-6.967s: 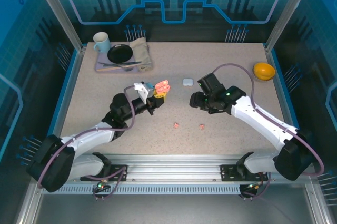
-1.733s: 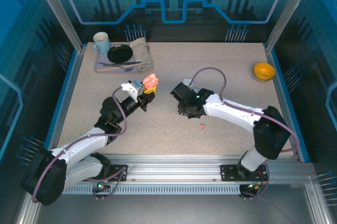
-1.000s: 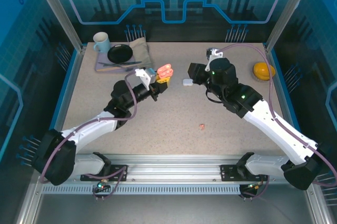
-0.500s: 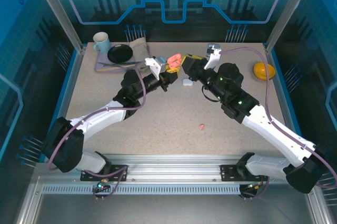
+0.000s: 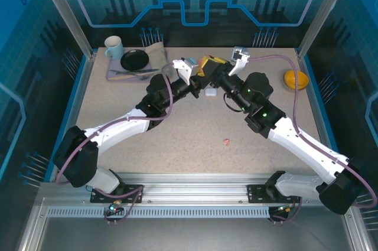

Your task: Insert wireless bluetooth earbuds into charging case

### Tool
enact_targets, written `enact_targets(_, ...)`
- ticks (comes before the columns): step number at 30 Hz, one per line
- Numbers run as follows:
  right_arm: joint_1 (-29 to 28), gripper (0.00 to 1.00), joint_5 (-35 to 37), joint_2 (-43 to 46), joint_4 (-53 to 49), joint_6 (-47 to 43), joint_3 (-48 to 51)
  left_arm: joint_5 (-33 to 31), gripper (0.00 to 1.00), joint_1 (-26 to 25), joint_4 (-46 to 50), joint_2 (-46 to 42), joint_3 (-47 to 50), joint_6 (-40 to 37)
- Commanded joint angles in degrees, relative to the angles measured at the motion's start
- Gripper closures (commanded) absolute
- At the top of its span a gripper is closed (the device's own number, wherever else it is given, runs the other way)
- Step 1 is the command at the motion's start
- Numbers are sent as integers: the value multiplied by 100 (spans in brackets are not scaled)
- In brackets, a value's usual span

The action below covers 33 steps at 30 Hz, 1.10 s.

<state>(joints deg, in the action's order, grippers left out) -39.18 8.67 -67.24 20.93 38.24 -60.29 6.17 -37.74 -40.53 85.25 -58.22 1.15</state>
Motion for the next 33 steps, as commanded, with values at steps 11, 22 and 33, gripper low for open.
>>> enact_targets(11,305,75,-163,-122,338,314,216,-374,100,-111,335,88,-467,-167)
enact_targets(22,385,76,-269,-197,292,419,236,-371,100,-103,384,140,-526,-229)
enact_targets(33,389,77,-250,-166,224,474,338,-407,100,-103,430,162,-581,-290)
